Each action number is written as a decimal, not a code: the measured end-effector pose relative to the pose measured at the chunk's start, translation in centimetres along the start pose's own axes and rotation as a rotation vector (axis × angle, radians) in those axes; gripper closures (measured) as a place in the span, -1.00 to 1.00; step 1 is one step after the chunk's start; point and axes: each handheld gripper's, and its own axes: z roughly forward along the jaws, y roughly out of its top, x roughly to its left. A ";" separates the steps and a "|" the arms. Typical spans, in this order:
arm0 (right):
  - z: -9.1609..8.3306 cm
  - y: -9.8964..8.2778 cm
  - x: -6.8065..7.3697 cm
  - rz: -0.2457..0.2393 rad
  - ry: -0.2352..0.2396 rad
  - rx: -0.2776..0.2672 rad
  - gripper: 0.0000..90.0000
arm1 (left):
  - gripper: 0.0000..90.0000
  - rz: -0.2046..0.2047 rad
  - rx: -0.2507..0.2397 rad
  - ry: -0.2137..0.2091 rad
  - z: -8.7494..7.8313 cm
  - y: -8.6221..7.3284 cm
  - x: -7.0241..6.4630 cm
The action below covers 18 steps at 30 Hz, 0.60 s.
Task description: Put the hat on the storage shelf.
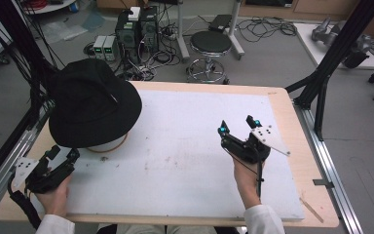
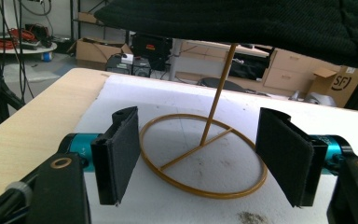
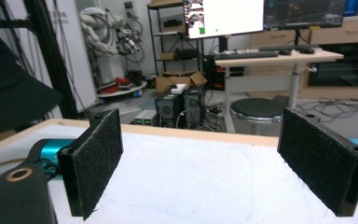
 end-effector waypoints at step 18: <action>-2.1 -5.6 -4.7 0.025 -0.121 0.055 -0.71 | -0.31 0.001 0.004 0.001 0.3 0.0 -0.1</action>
